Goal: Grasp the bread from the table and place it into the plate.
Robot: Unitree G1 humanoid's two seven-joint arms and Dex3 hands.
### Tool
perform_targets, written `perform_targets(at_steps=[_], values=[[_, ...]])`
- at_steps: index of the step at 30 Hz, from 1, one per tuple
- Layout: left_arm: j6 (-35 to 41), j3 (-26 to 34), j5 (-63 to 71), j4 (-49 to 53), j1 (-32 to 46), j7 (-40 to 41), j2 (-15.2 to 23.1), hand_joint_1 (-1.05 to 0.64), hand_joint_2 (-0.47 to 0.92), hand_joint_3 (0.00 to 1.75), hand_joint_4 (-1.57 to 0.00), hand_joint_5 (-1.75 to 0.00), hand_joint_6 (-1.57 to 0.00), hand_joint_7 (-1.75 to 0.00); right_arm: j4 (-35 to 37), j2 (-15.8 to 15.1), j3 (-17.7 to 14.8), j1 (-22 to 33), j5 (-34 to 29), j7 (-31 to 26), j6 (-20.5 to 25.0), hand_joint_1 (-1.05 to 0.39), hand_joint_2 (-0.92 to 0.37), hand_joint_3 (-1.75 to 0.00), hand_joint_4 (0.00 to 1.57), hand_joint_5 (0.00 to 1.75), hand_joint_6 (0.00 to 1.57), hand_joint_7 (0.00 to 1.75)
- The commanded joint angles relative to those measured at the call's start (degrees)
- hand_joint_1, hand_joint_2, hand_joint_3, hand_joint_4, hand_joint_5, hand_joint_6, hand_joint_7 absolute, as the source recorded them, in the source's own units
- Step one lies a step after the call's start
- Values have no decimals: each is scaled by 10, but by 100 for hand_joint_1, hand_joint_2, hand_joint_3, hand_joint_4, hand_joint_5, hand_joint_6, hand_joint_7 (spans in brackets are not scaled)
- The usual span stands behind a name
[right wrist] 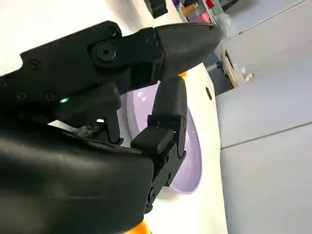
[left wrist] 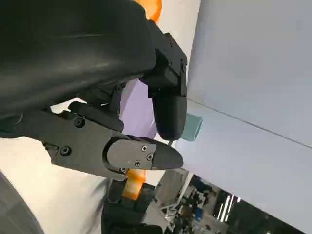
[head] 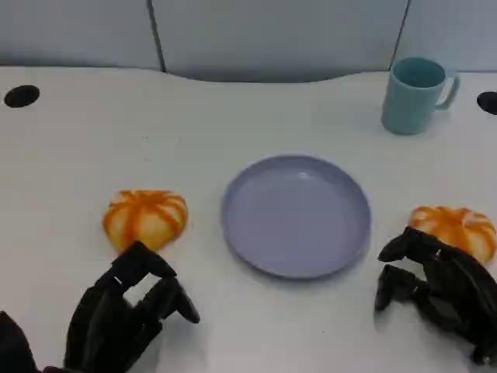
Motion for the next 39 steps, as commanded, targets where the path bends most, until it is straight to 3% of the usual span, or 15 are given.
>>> perform_targets(at_steps=[1, 39], values=[[-4, 3, -1, 0, -1, -2, 9, -50, 92, 26, -63, -175, -44, -162, 7, -5, -2, 11, -2, 0, 0, -52, -92, -26, 67, 155, 64, 115], [-2, 6, -3, -2, 2, -3, 9, -50, 92, 26, -63, -175, -44, -162, 5, -4, -3, 12, 2, 1, 10, -51, -92, -26, 67, 155, 65, 113]])
